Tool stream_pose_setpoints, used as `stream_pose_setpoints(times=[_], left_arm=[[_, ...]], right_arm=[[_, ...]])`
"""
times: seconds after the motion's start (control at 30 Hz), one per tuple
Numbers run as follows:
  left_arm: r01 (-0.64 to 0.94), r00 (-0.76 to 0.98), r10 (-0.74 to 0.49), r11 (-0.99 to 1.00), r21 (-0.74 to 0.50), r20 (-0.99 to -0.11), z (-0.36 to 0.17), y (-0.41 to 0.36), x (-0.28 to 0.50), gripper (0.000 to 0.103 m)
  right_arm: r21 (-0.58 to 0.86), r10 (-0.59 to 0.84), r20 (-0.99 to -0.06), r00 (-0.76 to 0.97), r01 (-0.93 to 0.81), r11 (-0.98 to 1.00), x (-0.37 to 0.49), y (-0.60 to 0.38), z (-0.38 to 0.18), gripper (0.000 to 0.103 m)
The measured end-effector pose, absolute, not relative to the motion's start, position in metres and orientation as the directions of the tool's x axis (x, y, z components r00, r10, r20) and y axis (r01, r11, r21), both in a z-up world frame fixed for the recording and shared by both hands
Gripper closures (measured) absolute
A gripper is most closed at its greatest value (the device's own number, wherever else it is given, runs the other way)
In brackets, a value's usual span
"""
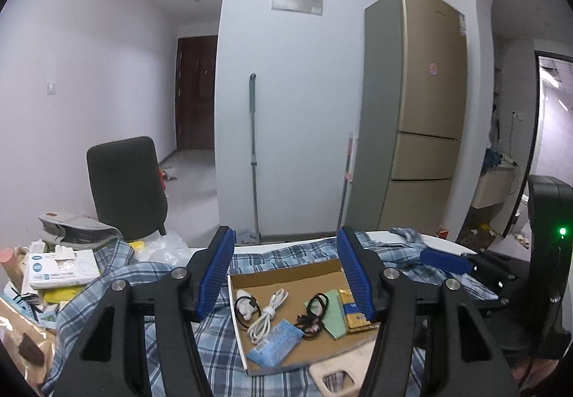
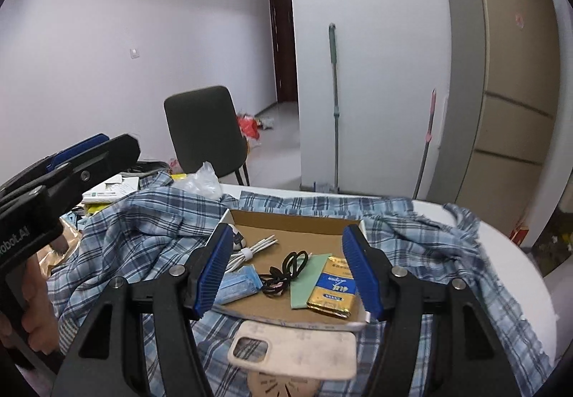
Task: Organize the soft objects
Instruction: 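Withdraw both tools from the box back over the table, then lower the open right tool onto the beige round pad and close on it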
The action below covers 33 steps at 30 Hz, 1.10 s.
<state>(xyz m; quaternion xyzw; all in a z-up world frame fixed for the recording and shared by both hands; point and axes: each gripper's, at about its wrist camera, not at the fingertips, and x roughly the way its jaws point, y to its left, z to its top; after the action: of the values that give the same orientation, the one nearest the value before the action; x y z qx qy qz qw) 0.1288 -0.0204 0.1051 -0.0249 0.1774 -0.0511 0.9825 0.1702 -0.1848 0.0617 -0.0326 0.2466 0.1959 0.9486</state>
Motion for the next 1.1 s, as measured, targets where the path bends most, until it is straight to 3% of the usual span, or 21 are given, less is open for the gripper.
stream_pose_setpoints(times=[0.3,0.43,0.67,0.97,1.1], left_arm=[[0.147,0.948,-0.146,0.989,-0.019,-0.283,0.113,-0.032,0.049,0.042],[0.15,0.945,-0.14,0.989,0.011,-0.295,0.095,-0.036,0.03,0.042],[0.178,0.939,-0.188,0.982,-0.059,-0.289,0.056,-0.028,0.023,0.042],[0.154,0.909,-0.171,0.985,-0.076,-0.38,-0.003,-0.017,0.044,0.042],[0.147,0.901,-0.161,0.987,-0.064,-0.403,-0.016,-0.017,0.053,0.039]], right_arm=[[0.01,0.334,-0.368,0.868,-0.356,0.934,0.106,-0.203,0.059,0.041],[0.005,0.333,-0.389,0.859,-0.359,0.933,0.099,-0.206,0.04,0.039],[0.016,0.285,-0.398,0.872,-0.305,0.952,0.099,-0.218,-0.002,0.039],[0.012,0.287,-0.517,0.807,-0.329,0.944,0.115,-0.216,-0.041,0.038],[0.027,0.307,-0.579,0.755,-0.358,0.933,0.122,-0.213,-0.053,0.029]])
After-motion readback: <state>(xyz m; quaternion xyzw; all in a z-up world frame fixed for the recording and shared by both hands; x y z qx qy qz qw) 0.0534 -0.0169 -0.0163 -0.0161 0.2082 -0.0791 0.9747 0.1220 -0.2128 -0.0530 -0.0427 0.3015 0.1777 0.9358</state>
